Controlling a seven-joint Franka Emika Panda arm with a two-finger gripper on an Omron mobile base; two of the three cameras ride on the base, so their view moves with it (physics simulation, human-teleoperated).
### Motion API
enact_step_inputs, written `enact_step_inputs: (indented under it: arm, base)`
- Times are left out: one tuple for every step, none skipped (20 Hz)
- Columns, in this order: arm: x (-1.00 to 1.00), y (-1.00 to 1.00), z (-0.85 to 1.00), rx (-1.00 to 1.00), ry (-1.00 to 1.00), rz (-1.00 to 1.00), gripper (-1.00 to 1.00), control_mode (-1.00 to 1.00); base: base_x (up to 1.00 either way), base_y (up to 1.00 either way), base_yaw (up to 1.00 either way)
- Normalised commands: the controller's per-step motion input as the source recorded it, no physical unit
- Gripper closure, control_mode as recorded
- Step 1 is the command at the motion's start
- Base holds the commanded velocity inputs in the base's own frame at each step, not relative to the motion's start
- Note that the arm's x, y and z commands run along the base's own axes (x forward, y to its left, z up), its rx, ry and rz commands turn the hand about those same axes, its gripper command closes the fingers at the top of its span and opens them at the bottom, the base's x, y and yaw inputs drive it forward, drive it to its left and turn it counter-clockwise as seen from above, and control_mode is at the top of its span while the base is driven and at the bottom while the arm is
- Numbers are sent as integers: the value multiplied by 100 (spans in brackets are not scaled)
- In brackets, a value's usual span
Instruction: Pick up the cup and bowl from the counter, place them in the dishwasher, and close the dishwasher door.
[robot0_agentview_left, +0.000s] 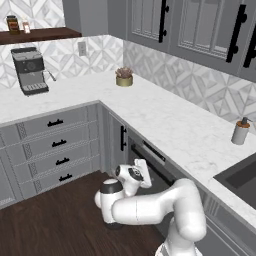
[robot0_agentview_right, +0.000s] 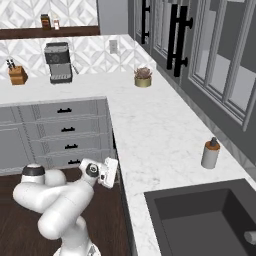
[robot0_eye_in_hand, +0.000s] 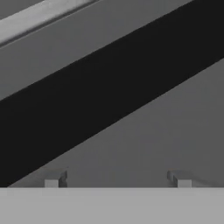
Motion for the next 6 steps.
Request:
enact_step_inputs:
  arm:
    - [48, -100, 0, -12, -14, -18, -100, -100]
    - [54, -100, 0, -10, -9, -18, -100, -100]
    - [55, -100, 1, -7, -3, -19, -100, -100]
    - [51, -100, 12, -3, 0, -21, -100, -100]
    - [74, -95, 48, 0, 0, -27, -100, -100]
    - [74, -94, 68, 3, 0, -21, -100, -100]
  base:
    - [0, 0, 0]
    - [0, 0, 0]
    - [0, 0, 0]
    - [0, 0, 0]
    - [0, 0, 0]
    - [0, 0, 0]
